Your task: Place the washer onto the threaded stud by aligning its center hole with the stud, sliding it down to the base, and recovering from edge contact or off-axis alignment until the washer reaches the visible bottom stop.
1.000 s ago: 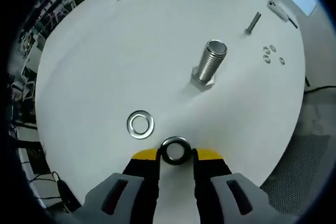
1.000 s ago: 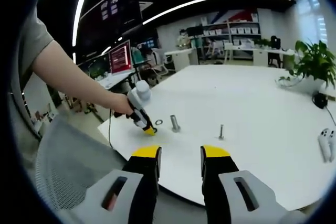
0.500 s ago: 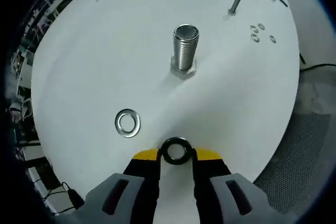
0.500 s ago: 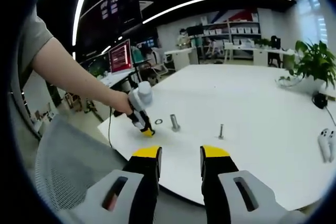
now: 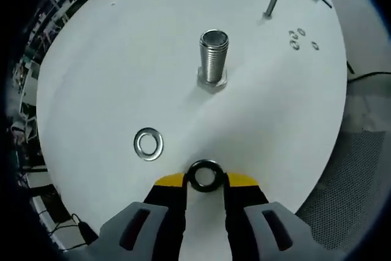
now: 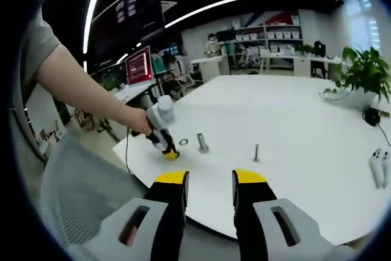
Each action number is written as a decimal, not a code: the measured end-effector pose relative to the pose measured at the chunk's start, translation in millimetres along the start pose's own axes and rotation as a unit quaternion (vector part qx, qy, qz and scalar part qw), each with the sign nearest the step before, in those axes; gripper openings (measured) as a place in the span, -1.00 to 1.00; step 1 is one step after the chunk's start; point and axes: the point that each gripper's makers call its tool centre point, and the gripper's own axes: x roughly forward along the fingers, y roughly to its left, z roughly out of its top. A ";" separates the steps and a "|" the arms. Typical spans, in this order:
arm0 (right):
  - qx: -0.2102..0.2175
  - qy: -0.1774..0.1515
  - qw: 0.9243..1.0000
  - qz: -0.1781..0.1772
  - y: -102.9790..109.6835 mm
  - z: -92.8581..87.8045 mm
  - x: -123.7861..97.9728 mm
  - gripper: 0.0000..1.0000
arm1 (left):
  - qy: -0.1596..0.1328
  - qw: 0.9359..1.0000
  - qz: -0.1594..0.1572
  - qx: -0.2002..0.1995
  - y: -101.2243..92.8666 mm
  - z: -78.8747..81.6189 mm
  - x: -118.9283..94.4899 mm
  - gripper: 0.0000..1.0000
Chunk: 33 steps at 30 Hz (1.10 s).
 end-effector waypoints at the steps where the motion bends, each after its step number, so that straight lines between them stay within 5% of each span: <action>1: 0.000 0.000 1.000 0.000 0.0 0.0 -0.1 -0.39 | 0.003 1.000 0.002 0.000 -0.4 0.2 -0.1 -0.59; 17: 0.000 -0.003 1.000 0.001 -0.3 1.2 -0.5 -0.39 | -0.010 1.000 -0.001 0.008 -4.1 -5.0 -5.4 -0.62; 33: -0.004 0.000 1.000 0.000 -0.6 0.1 -0.3 -0.40 | -0.084 0.996 -0.010 0.025 -2.0 55.7 -46.2 -0.62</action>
